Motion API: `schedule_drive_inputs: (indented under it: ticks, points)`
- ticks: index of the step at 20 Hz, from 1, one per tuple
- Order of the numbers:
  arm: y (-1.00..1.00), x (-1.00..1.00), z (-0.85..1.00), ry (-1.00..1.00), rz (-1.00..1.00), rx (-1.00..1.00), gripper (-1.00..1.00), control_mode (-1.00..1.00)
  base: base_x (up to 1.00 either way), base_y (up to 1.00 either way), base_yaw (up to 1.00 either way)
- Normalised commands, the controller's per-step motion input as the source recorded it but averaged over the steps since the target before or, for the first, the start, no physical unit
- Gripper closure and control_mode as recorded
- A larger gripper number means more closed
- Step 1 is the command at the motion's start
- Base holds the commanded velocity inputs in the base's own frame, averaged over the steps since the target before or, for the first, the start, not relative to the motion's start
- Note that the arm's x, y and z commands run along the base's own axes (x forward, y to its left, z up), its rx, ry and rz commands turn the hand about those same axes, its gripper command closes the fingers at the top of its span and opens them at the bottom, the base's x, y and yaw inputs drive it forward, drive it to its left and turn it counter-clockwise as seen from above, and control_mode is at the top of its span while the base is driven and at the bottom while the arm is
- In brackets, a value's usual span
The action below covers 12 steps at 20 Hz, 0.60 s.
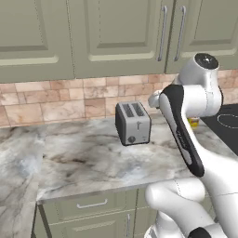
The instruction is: Pick the bar soap and soap dispenser from the cabinet and place them on the counter.
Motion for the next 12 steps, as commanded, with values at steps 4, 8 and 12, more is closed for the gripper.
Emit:
schedule_drive_inputs:
  ticks: [4, 8, 12]
  points:
    - [-0.01, 0.0, 0.45, 0.01, 0.0, 0.0, -1.0, -1.0, 0.0, 0.0, 0.0]
    - [-0.08, -0.04, 0.43, 0.0, 0.0, 0.0, -1.0, -1.0, 0.0, 0.0, 0.0]
    - [-0.11, 0.0, 0.41, 0.0, 0.0, 0.03, -1.0, -1.0, 0.0, 0.0, 0.0]
